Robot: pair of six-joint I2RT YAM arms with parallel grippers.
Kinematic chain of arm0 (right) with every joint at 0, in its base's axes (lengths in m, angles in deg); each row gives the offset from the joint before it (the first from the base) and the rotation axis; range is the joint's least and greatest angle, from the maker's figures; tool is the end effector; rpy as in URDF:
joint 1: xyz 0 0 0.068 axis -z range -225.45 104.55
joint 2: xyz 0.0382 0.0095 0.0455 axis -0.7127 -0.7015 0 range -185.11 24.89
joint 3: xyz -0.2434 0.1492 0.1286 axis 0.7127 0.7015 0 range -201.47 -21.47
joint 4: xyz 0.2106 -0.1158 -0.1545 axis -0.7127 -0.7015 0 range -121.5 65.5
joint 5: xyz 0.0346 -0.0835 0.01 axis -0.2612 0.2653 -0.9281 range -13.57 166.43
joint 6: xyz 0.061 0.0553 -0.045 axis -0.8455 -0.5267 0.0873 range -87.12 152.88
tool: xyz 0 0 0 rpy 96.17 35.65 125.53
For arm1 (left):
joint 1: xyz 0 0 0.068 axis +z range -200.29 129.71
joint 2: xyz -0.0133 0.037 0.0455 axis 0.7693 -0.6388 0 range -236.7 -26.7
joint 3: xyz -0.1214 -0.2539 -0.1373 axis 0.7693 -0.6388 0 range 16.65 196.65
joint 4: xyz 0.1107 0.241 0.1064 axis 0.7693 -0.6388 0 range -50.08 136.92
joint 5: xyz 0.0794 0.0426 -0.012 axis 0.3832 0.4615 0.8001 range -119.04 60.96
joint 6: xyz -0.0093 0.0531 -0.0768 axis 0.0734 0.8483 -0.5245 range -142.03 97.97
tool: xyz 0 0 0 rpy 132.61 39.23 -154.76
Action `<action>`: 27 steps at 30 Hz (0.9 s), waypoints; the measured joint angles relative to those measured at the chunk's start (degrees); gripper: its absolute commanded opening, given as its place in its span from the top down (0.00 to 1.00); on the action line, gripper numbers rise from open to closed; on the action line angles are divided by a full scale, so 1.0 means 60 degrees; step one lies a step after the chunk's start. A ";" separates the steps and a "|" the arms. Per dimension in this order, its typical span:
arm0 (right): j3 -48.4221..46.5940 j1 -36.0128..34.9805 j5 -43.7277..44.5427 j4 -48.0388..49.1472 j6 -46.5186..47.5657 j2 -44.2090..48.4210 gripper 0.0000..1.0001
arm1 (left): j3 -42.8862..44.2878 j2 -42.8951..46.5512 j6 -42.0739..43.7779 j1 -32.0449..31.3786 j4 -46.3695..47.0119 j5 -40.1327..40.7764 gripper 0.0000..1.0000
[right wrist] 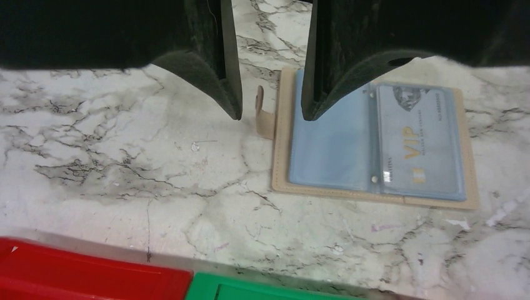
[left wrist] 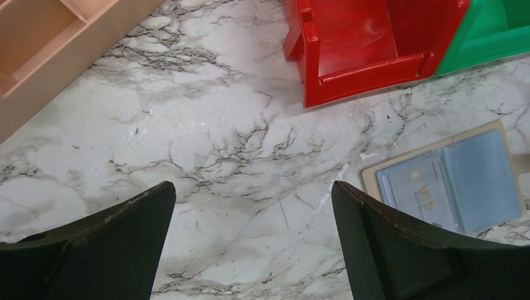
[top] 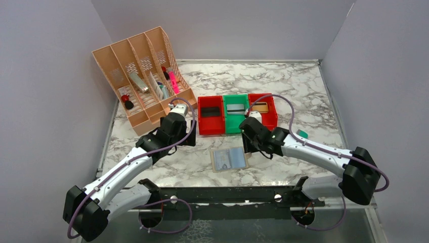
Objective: Take the credit cards out of the card holder
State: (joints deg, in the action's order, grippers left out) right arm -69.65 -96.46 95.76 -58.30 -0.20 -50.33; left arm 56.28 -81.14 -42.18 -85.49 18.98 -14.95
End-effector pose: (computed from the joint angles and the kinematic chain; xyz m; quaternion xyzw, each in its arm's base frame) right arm 0.2014 0.2043 0.2048 -0.1069 0.9490 0.0456 0.2931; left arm 0.2031 -0.1181 0.2449 0.0703 0.9078 -0.0852 0.4045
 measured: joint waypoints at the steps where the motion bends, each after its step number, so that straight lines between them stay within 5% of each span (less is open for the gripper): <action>1: -0.0015 0.0000 -0.0051 0.0015 -0.0004 0.0135 0.54 | 0.0000 0.0000 0.0011 0.0000 0.0000 -0.0047 0.01; 7: 0.0448 0.0004 -0.1577 0.1581 -0.0157 0.1257 0.55 | -0.0004 0.0000 0.0036 0.0000 0.0168 -0.0583 0.14; 12: 0.1315 0.0004 -0.3129 0.3413 -0.1020 0.0656 0.61 | -0.0018 -0.0102 -0.0062 0.0000 0.0681 -0.1687 0.23; 19: 0.1738 0.0004 -0.3960 0.4623 -0.1854 -0.0459 0.65 | -0.0601 -0.1206 -0.1016 0.0000 0.2375 -0.4156 0.54; 27: 0.1825 0.0004 -0.4200 0.5333 -0.2233 -0.1388 0.67 | -0.1362 -0.2014 -0.2262 -0.0506 0.3996 -0.5603 0.60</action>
State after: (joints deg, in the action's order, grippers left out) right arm -58.70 -96.44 70.56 -26.30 -13.60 -58.66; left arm 48.11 -93.22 -55.75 -88.53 42.95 -48.57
